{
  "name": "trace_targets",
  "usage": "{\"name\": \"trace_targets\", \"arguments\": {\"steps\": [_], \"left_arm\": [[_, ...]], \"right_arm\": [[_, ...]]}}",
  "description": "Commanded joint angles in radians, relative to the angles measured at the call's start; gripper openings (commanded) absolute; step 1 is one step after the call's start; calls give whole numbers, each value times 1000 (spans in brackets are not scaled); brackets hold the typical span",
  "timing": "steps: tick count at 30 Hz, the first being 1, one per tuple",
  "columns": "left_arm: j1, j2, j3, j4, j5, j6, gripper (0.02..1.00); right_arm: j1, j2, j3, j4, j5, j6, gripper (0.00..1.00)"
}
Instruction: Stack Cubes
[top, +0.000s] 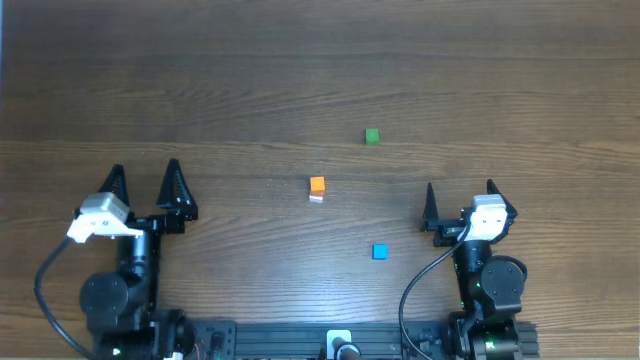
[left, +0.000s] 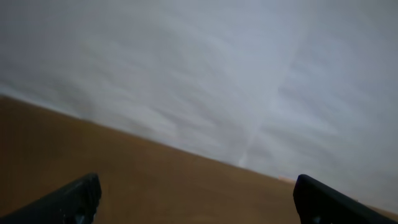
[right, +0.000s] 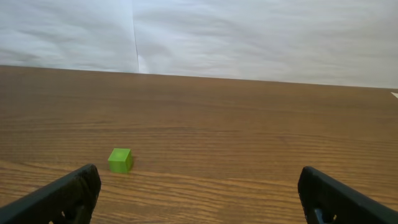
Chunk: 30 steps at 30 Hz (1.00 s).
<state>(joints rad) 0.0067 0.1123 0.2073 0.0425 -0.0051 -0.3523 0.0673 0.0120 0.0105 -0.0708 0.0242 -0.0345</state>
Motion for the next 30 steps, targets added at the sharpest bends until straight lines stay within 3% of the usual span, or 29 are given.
{"name": "trace_targets", "arguments": {"steps": [1, 14, 22, 30], "left_arm": [[5, -49, -60, 37, 17, 32, 998], [18, -109, -193, 36, 23, 31, 998], [18, -109, -202, -121, 24, 31, 1000], [18, -109, -202, -119, 24, 31, 1000]], "right_arm": [[-5, -6, -5, -2, -5, -5, 991], [-5, -6, -5, -2, -5, -5, 991], [-5, -6, -5, -2, -5, -5, 993], [-5, -6, -5, -2, -5, -5, 993]]}}
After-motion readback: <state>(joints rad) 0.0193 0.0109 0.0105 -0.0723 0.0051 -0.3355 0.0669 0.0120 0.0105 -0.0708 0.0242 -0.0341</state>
